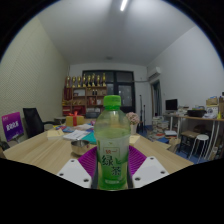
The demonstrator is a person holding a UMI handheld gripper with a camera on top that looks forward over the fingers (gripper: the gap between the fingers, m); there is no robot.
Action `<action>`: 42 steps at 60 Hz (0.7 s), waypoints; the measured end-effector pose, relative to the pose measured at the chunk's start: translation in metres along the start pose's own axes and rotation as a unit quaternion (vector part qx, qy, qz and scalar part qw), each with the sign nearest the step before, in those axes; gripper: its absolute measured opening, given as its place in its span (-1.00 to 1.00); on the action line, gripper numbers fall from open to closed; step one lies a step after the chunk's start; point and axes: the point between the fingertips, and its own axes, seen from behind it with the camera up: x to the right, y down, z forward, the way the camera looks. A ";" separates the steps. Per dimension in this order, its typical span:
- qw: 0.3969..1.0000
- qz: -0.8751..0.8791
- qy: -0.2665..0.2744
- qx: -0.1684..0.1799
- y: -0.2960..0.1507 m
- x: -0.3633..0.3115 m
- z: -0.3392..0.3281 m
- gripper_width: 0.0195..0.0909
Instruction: Pour water
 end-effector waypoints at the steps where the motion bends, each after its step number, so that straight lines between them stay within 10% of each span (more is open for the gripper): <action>1: 1.000 0.000 -0.001 -0.003 0.000 0.000 0.000 -0.42; 17: 0.937 -0.347 0.041 -0.024 -0.057 0.028 0.059 -0.55; 42: 0.432 -0.902 0.012 -0.006 -0.081 -0.029 0.140 -0.54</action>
